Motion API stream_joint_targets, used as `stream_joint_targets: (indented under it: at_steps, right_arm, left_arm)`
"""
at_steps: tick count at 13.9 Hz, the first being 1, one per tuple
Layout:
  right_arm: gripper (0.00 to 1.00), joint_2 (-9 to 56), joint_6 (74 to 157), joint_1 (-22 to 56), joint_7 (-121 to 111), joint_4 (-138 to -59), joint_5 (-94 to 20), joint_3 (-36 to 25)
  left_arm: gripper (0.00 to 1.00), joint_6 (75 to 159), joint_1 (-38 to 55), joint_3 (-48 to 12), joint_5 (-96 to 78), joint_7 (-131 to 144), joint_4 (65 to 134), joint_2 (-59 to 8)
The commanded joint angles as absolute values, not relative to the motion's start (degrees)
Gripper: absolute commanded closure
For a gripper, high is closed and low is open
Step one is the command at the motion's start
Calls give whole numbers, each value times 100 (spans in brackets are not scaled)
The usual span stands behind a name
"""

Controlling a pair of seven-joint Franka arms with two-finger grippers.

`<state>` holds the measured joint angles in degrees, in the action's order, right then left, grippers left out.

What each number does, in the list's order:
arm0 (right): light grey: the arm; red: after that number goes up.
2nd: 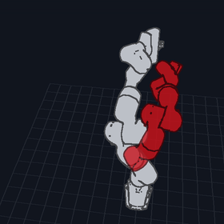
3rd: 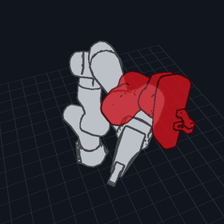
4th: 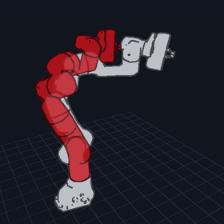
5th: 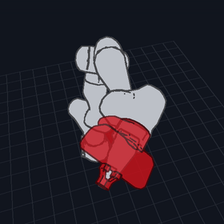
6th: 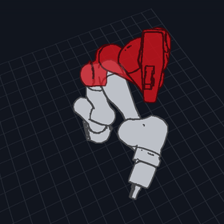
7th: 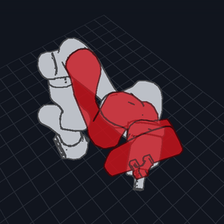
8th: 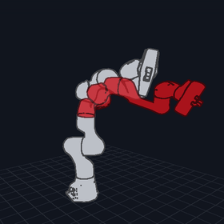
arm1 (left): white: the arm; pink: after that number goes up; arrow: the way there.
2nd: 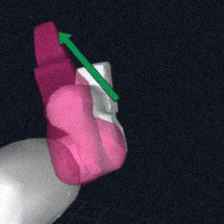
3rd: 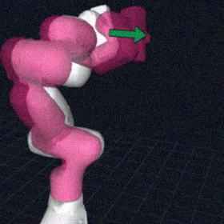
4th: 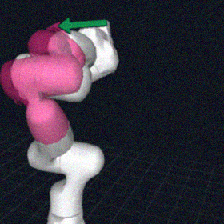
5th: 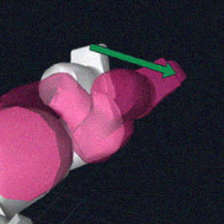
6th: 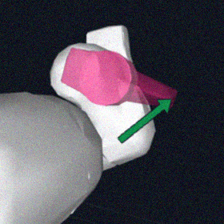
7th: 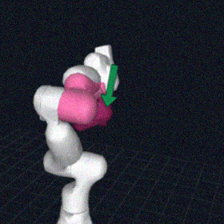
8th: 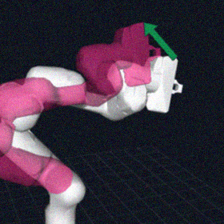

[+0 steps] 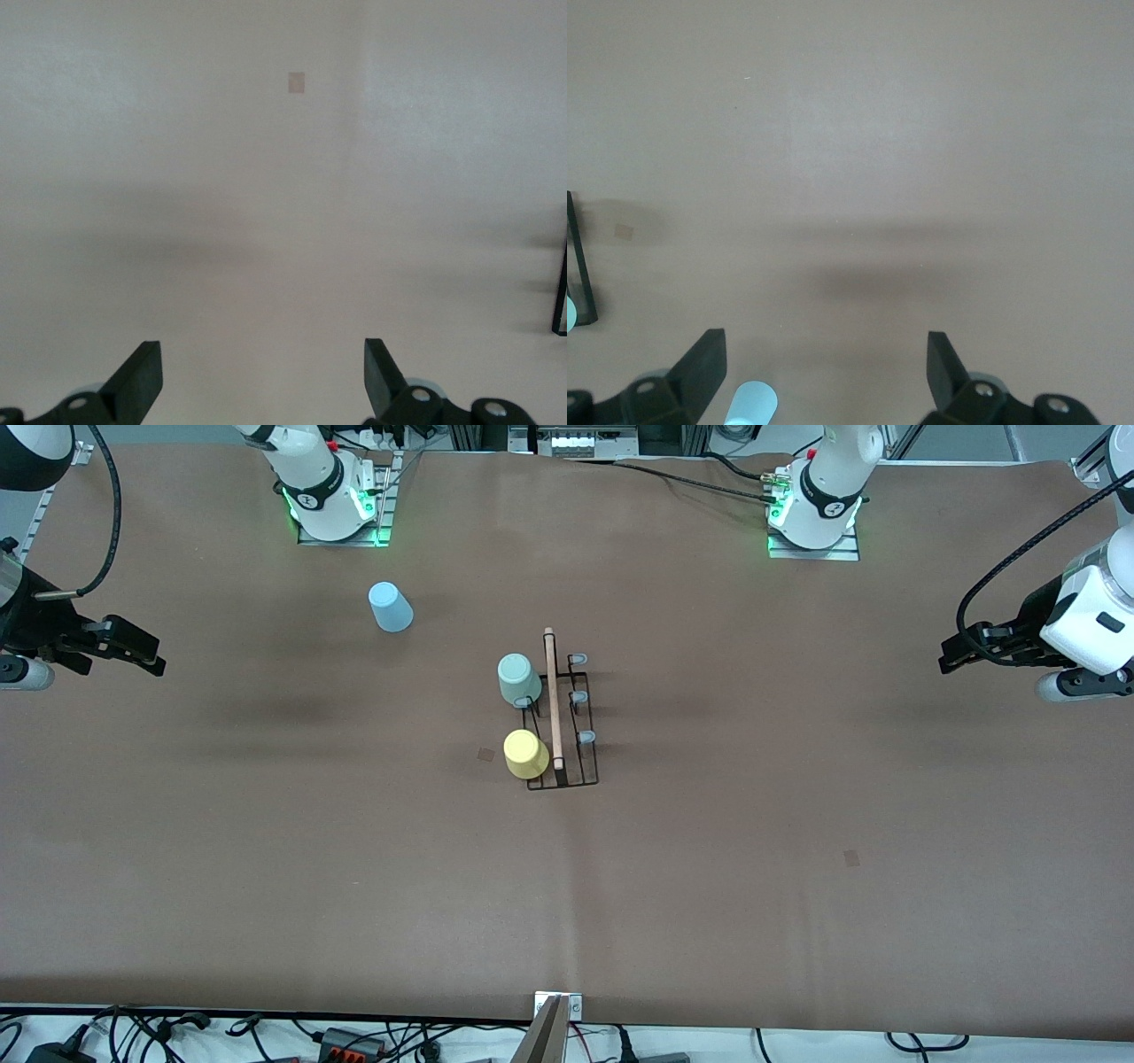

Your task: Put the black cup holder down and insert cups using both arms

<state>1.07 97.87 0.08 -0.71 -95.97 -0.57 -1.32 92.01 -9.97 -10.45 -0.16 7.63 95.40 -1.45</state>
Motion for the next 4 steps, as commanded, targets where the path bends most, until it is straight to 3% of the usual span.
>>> stream_joint_targets:
  at_steps: [1,4]
  right_arm:
    - [0,-61,9765,-97,-141,-9747,0,-26]
    - [0,-88,9765,-97,-132,-9756,0,-26]
  left_arm:
    - [0,9079,-1011,-1037,-53,650,9352,-237]
    - [0,9079,-1011,-1037,-53,650,9352,-237]
